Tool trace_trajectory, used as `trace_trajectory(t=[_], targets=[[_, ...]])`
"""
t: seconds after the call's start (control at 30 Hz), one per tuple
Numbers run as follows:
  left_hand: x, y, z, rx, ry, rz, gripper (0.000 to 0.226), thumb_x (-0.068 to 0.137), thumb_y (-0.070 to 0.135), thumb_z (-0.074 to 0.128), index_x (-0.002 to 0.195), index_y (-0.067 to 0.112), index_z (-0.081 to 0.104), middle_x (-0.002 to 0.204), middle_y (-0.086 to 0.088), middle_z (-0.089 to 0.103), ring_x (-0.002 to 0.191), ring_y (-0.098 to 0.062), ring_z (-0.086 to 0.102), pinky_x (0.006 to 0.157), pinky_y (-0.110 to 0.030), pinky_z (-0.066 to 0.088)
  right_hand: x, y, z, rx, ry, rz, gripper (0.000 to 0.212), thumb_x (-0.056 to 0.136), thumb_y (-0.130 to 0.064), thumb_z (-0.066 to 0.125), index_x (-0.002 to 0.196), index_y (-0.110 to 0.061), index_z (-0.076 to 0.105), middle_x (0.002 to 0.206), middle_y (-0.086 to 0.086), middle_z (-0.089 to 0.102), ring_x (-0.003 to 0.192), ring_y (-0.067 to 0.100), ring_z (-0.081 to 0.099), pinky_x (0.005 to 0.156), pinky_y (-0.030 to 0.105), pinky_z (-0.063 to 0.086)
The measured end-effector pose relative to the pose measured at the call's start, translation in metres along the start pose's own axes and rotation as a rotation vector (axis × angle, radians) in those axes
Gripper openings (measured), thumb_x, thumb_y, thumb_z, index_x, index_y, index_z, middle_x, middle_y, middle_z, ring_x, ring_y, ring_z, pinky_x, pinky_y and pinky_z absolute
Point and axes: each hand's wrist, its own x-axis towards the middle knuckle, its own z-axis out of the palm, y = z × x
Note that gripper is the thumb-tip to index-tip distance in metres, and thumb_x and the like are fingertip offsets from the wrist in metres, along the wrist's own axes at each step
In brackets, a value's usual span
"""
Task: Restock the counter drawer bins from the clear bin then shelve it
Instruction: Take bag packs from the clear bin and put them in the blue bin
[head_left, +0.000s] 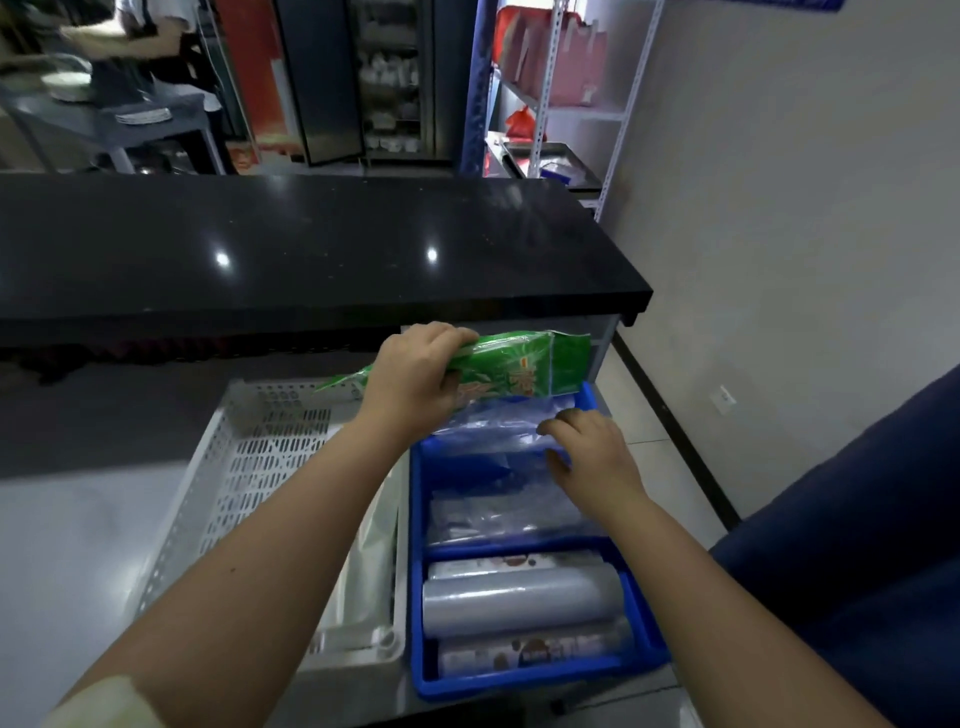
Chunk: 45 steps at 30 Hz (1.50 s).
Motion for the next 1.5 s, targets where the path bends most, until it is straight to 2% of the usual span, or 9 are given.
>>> trace_trajectory(t=[0.33, 0.43, 0.53, 0.67, 0.87, 1.0, 1.13, 1.3, 1.5], targets=[[0.030, -0.013, 0.031, -0.017, -0.034, -0.009, 0.044, 0.074, 0.000, 0.068, 0.117, 0.008, 0.065, 0.109, -0.010, 0.068, 0.097, -0.031, 0.063, 0.077, -0.046, 0.051, 0.056, 0.041, 0.041, 0.069, -0.125, -0.004, 0.026, 0.074, -0.002, 0.074, 0.099, -0.009, 0.074, 0.102, 0.014, 0.072, 0.089, 0.038, 0.065, 0.074, 0.045, 0.055], [0.034, -0.015, 0.033, -0.009, -0.023, -0.022, 0.044, 0.072, 0.000, 0.069, 0.116, 0.008, 0.066, 0.107, -0.010, 0.069, 0.095, -0.031, 0.064, 0.074, -0.044, 0.051, 0.080, 0.046, 0.057, -0.005, -0.370, 0.033, 0.038, 0.086, -0.027, 0.065, 0.124, -0.024, 0.062, 0.125, 0.007, 0.062, 0.110, 0.032, 0.057, 0.092, 0.038, 0.046], [0.041, -0.017, 0.037, 0.003, -0.030, -0.019, 0.044, 0.071, 0.001, 0.071, 0.115, 0.008, 0.067, 0.106, -0.010, 0.070, 0.095, -0.030, 0.064, 0.075, -0.042, 0.052, 0.101, 0.047, 0.069, -0.124, -0.623, 0.044, 0.047, 0.085, -0.037, 0.062, 0.130, -0.031, 0.050, 0.127, 0.006, 0.058, 0.110, 0.032, 0.057, 0.091, 0.041, 0.049], [0.049, -0.012, 0.046, 0.029, -0.052, -0.026, 0.045, 0.072, 0.000, 0.070, 0.116, 0.009, 0.067, 0.108, -0.009, 0.070, 0.097, -0.029, 0.065, 0.077, -0.044, 0.051, 0.107, 0.047, 0.086, -0.121, -0.692, 0.066, 0.040, 0.085, -0.037, 0.060, 0.124, -0.034, 0.052, 0.120, 0.007, 0.062, 0.106, 0.033, 0.059, 0.087, 0.042, 0.051], [0.053, -0.011, 0.053, 0.073, -0.036, -0.053, 0.043, 0.076, -0.001, 0.068, 0.117, 0.010, 0.067, 0.110, -0.007, 0.070, 0.099, -0.029, 0.065, 0.080, -0.045, 0.049, 0.112, 0.057, 0.096, -0.051, -0.860, -0.012, 0.058, 0.090, -0.038, 0.052, 0.141, -0.045, 0.027, 0.139, 0.011, 0.041, 0.120, 0.041, 0.040, 0.092, 0.046, 0.046], [0.054, -0.013, 0.055, 0.086, -0.028, -0.070, 0.044, 0.075, -0.001, 0.069, 0.117, 0.010, 0.067, 0.110, -0.007, 0.070, 0.099, -0.030, 0.064, 0.079, -0.044, 0.049, 0.108, 0.055, 0.097, -0.057, -0.897, -0.002, 0.056, 0.090, -0.031, 0.051, 0.139, -0.047, 0.029, 0.140, 0.009, 0.034, 0.127, 0.041, 0.030, 0.096, 0.054, 0.042], [0.054, -0.013, 0.056, 0.090, -0.030, -0.068, 0.045, 0.075, 0.000, 0.069, 0.118, 0.010, 0.066, 0.111, -0.008, 0.069, 0.101, -0.030, 0.063, 0.080, -0.045, 0.049, 0.098, 0.052, 0.099, -0.067, -0.888, -0.039, 0.055, 0.086, -0.022, 0.055, 0.134, -0.043, 0.037, 0.133, 0.009, 0.037, 0.121, 0.039, 0.033, 0.093, 0.051, 0.036], [0.051, -0.010, 0.059, 0.095, -0.039, -0.065, 0.044, 0.076, 0.001, 0.069, 0.119, 0.010, 0.066, 0.112, -0.008, 0.069, 0.103, -0.030, 0.062, 0.081, -0.045, 0.048, 0.098, 0.060, 0.099, 0.047, -0.810, -0.023, 0.035, 0.085, -0.025, 0.055, 0.118, -0.038, 0.054, 0.126, 0.004, 0.049, 0.115, 0.034, 0.040, 0.088, 0.044, 0.040], [0.046, -0.007, 0.053, 0.083, -0.017, -0.077, 0.044, 0.076, 0.002, 0.070, 0.119, 0.011, 0.066, 0.113, -0.008, 0.068, 0.103, -0.029, 0.062, 0.081, -0.044, 0.048, 0.096, 0.059, 0.102, 0.126, -0.789, 0.092, 0.019, 0.087, -0.020, 0.060, 0.106, -0.021, 0.062, 0.108, 0.009, 0.059, 0.088, 0.028, 0.056, 0.070, 0.032, 0.046]])
